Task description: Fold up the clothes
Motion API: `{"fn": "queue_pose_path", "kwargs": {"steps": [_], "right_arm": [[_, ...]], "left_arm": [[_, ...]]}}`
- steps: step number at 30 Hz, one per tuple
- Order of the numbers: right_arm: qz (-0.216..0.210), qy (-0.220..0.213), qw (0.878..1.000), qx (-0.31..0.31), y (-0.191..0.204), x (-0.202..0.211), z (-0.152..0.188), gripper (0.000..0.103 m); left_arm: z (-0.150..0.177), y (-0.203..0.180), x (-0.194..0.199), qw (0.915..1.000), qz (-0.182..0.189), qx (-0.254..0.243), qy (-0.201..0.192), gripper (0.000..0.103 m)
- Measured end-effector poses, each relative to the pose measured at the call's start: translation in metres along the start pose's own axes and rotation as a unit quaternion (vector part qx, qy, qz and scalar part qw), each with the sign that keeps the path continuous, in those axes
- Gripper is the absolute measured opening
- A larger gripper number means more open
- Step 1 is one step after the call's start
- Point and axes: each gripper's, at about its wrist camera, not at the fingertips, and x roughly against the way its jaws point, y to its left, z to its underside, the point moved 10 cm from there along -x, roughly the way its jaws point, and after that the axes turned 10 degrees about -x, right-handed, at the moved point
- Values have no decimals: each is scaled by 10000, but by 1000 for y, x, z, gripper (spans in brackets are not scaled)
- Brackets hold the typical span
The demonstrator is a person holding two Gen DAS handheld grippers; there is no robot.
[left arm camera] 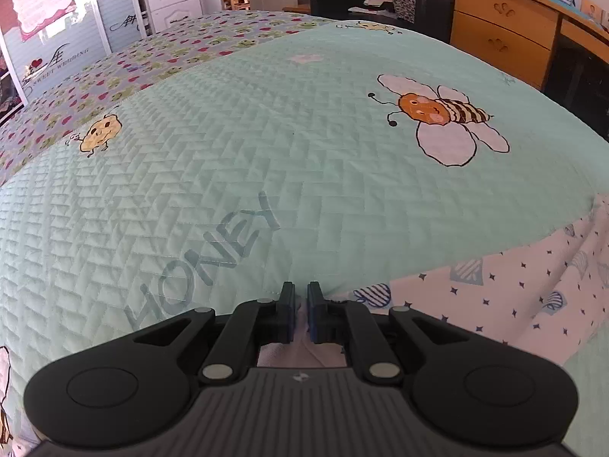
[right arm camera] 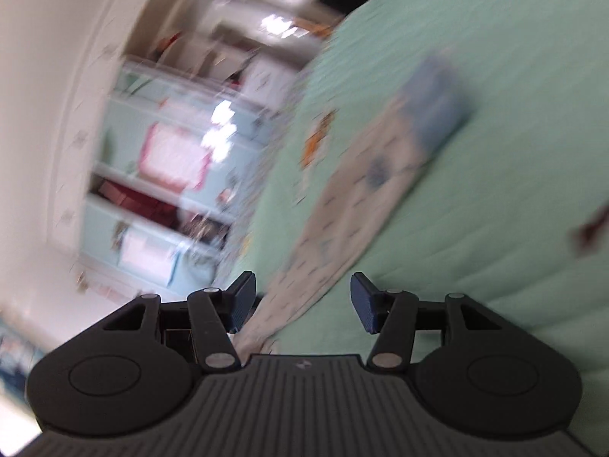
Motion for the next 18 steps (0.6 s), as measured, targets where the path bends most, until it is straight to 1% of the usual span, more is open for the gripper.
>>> {"fn": "queue_pose_path", "kwargs": {"steps": [1,2,4,5,6,7,8,10,12,14,16,18], "right_arm": [[119,-136,9994,-279,-6,4,-11,55],[173,-182,9983,-530,-10,2,-17,55],[233,-325,9969,-682,-14,-7,-21,49],[262,-398,9961,-748,-16,-11,-23,49],[291,-472,9951,-814,-18,-16,-25,46],[320,-545,9941,-880,-20,-20,-28,38],[358,-595,9934,-907,-23,-23,-28,33],[436,-691,9921,-953,-29,-27,-30,11],[514,-786,9906,-999,-35,-31,-31,3],[460,-680,9943,-682,-31,-34,-29,0],[302,-586,9950,-757,-30,-24,-32,1],[324,-669,9948,-700,-31,-8,-42,1]], "left_arm": [[0,0,0,10000,-5,33,14,7],[0,0,-1,10000,-10,65,28,7],[0,1,-2,9999,-19,130,57,7],[0,1,-2,9998,-24,163,71,7],[0,1,-2,9998,-29,195,85,7],[-1,1,-3,9997,-33,228,100,7],[-1,1,-3,9996,-38,260,114,7],[-1,1,-4,9995,-60,290,146,7],[-2,-1,-5,9995,-108,224,179,7],[-2,-1,-5,9995,-126,200,205,7],[-2,-1,-6,9995,-134,192,221,7],[-2,-1,-6,9995,-151,151,218,7]]}}
